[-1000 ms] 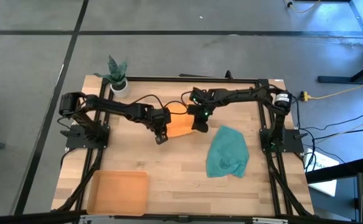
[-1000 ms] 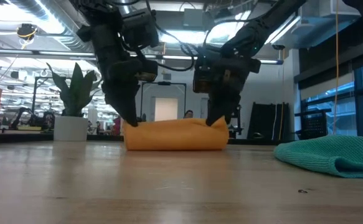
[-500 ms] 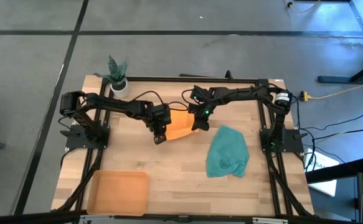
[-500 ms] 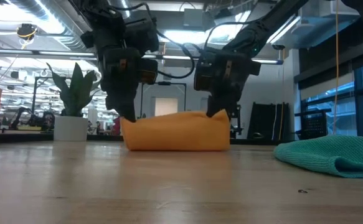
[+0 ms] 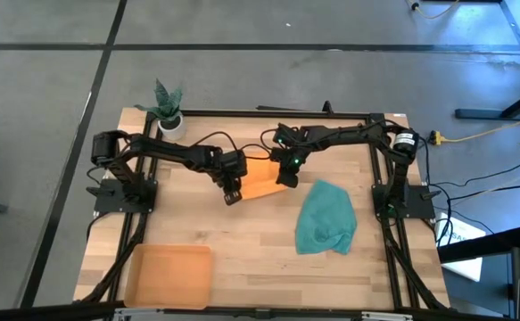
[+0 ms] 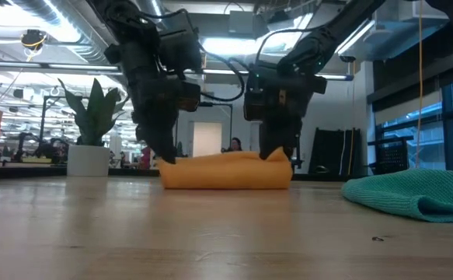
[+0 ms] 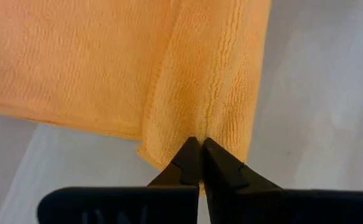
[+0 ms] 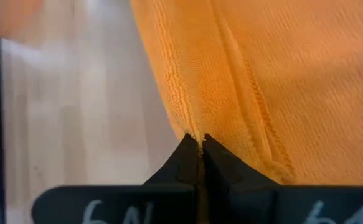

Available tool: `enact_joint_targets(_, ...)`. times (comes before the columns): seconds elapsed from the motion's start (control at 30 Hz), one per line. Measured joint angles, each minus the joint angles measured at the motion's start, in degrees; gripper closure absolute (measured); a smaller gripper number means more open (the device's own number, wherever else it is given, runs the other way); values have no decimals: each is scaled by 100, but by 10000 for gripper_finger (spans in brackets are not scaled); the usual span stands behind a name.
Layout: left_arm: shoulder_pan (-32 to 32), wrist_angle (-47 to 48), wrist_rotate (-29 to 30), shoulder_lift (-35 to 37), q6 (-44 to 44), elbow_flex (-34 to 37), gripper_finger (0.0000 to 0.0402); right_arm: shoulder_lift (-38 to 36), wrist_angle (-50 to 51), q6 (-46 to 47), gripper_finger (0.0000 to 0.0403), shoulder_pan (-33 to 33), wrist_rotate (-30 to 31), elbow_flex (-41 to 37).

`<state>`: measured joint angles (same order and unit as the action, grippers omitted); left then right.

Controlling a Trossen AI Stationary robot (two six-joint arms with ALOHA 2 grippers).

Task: Roll microfiber towels into tight, uniform cylinder then place into a basket
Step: Roll the orange microfiber towel

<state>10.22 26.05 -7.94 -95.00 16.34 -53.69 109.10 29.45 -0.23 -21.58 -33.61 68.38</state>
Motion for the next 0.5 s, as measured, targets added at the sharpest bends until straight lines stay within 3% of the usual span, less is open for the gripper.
enact_joint_targets(0.5,24,-271,652,-144,105,4,401,2,-32,170,394,2,943,-44)
